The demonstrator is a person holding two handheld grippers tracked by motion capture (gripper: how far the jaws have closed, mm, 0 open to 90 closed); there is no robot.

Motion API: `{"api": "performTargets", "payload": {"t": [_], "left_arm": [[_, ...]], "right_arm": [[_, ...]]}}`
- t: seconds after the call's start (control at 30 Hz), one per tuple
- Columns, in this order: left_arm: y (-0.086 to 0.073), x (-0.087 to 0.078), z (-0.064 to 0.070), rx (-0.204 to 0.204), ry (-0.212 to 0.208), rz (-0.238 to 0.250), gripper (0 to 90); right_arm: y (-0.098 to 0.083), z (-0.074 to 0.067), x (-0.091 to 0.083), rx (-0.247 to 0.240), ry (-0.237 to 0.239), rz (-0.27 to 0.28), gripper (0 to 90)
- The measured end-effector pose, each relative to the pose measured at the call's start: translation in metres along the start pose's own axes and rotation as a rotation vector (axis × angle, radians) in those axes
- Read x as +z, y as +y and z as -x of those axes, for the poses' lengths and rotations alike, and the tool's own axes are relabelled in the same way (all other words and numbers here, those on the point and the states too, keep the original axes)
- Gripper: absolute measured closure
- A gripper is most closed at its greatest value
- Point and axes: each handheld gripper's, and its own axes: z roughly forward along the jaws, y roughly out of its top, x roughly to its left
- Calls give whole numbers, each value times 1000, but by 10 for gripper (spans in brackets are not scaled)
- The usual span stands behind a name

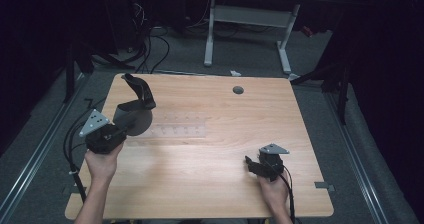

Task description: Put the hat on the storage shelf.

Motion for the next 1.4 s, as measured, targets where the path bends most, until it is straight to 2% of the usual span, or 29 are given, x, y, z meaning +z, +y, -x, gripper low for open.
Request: {"api": "performTargets", "payload": {"t": [0.07, 0.23, 0.7, 1.07, 1.17, 1.2, 1.4], "left_arm": [[0, 4, -6, 19, 21, 6, 866], [1, 7, -17, 31, 52, 21, 866], [4, 13, -38, 52, 105, 25, 866], [-1, 14, -58, 56, 173, 39, 866], [-3, 14, -62, 59, 191, 45, 865], [-4, 14, -62, 74, 195, 44, 865], [-8, 17, -61, 98, 199, 44, 865]], "right_arm": [[0, 0, 0, 1, -1, 0, 367], [0, 0, 0, -3, -1, 0, 365], [0, 0, 0, -2, -1, 1, 364], [0, 0, 0, -3, -1, 0, 362], [0, -1, 0, -2, -1, -1, 362], [0, 0, 0, -3, -2, 0, 362], [0, -1, 0, -3, -2, 0, 362]]}}
